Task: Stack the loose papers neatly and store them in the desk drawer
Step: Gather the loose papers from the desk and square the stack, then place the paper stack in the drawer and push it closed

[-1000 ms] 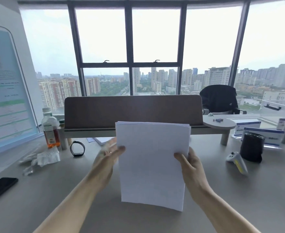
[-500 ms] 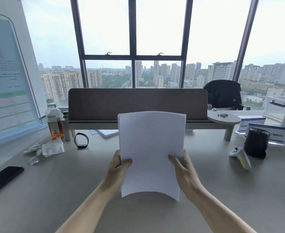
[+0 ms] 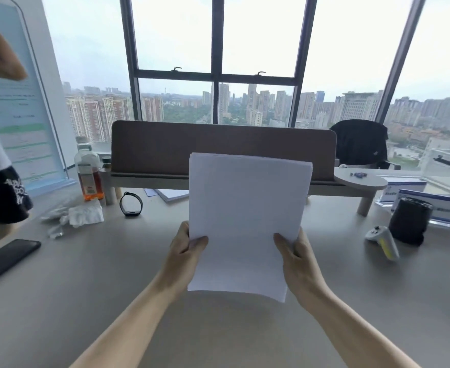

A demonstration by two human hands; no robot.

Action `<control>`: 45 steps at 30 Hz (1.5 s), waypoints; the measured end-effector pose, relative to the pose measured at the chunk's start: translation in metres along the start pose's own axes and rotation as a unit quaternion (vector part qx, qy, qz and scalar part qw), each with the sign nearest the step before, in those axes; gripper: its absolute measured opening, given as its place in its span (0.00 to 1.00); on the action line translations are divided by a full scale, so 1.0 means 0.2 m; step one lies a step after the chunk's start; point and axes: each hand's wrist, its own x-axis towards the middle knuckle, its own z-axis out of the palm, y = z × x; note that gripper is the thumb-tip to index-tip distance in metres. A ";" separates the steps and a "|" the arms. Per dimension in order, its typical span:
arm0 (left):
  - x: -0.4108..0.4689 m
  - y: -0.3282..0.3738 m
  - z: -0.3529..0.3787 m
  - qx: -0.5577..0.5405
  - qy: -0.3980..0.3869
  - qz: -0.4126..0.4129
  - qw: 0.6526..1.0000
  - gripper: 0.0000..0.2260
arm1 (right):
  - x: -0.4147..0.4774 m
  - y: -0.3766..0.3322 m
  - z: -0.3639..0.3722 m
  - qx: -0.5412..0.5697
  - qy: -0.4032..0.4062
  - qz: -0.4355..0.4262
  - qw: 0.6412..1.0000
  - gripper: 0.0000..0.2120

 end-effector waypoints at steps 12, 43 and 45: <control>-0.10 -0.06 0.06 0.183 0.030 0.113 0.976 0.02 | -0.15 0.04 -0.07 -0.081 -0.015 0.012 0.996 0.18; -1.62 -0.10 2.28 -0.099 -0.416 -0.240 0.872 0.09 | -1.86 -0.03 -1.80 0.168 0.517 0.218 0.811 0.14; -1.64 -0.17 2.32 -0.093 -0.458 -0.304 0.831 0.14 | -1.96 -0.01 -1.87 0.134 0.543 0.240 0.793 0.15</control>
